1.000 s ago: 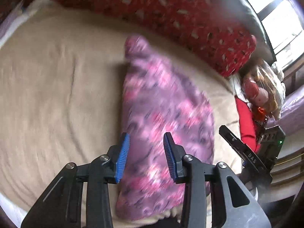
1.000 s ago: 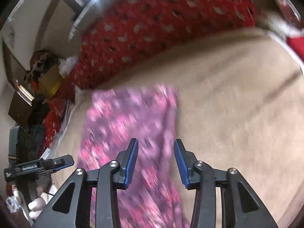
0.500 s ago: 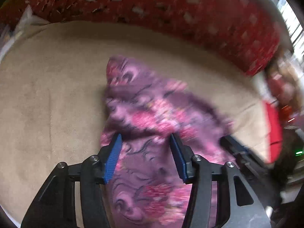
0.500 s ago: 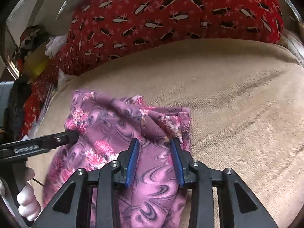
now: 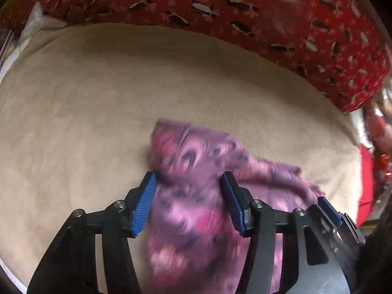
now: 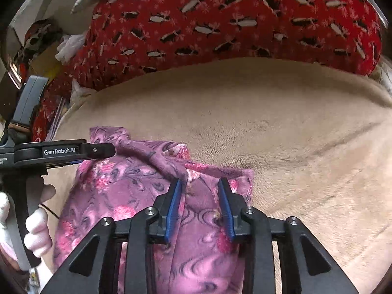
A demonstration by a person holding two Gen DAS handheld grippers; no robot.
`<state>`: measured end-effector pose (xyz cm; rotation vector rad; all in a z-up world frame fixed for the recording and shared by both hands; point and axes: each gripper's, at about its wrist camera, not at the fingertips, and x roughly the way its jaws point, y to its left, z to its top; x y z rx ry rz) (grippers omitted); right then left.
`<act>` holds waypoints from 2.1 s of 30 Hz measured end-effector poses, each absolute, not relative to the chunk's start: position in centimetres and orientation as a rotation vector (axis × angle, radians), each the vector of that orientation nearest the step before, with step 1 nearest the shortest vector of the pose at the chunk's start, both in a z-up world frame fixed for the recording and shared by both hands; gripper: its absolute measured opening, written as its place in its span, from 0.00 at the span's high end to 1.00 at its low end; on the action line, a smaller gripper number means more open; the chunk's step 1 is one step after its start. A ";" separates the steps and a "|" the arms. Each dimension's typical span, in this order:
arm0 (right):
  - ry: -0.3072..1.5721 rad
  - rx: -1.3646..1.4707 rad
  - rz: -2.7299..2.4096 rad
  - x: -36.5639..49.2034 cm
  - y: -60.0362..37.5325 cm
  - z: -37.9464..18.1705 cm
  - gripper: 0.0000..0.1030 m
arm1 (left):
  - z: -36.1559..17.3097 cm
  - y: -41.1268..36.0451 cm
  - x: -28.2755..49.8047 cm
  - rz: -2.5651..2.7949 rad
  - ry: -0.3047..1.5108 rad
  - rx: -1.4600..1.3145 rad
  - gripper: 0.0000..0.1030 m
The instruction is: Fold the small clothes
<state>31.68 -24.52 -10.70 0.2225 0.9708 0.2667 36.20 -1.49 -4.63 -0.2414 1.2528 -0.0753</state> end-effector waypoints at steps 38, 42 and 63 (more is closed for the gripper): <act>1.046 0.129 0.175 13.2 -25.0 -13.6 0.16 | -8.0 -0.9 15.6 -0.088 1.275 -0.136 0.16; 1.018 0.145 0.081 12.5 -24.5 -13.7 0.03 | -8.2 -0.7 15.3 -0.102 1.269 -0.139 0.12; 1.113 0.070 0.053 9.5 -24.8 -13.2 0.01 | -8.7 -2.5 13.7 -0.119 1.317 -0.112 0.00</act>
